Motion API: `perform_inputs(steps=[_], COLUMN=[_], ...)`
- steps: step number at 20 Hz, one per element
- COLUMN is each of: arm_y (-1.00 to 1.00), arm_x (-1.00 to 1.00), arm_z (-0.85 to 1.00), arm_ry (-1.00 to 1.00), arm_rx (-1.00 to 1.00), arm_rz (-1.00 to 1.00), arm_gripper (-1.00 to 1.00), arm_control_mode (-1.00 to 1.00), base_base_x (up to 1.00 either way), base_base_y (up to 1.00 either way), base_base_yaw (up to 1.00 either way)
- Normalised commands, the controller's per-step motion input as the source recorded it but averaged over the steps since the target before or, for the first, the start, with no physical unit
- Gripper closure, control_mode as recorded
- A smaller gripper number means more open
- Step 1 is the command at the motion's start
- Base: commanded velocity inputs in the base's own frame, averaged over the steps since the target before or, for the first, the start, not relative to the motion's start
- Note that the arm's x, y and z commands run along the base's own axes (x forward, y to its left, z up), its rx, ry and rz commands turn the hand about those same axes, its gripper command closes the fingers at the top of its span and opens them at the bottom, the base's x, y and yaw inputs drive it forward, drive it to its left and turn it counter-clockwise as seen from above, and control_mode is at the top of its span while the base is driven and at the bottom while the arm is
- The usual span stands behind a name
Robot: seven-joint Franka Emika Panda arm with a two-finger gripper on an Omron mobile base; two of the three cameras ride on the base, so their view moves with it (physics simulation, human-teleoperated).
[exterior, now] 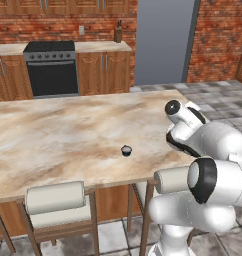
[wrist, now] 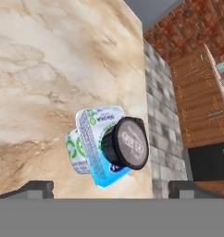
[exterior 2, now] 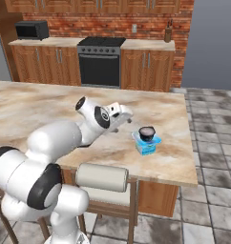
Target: Stack the yogurt containers by placing the smaller containers on top of the larger containers.
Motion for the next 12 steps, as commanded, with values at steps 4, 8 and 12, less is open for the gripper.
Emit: perform_inputs(steps=[4,8,12], arm_y=[0.31,0.38,0.41], arm_x=[-0.26,-0.29,-0.30], arm_z=[0.35,0.08,0.00], arm_ry=[0.12,0.08,0.02], arm_rx=[0.09,0.12,0.16], arm_rz=[0.00,0.00,-0.02], arm_gripper=[-1.00,-1.00,-1.00], arm_control_mode=[-1.00,-1.00,-1.00], base_base_x=[0.00,0.00,0.00], base_base_y=[0.00,0.00,0.00], base_base_yaw=[0.00,0.00,0.00])
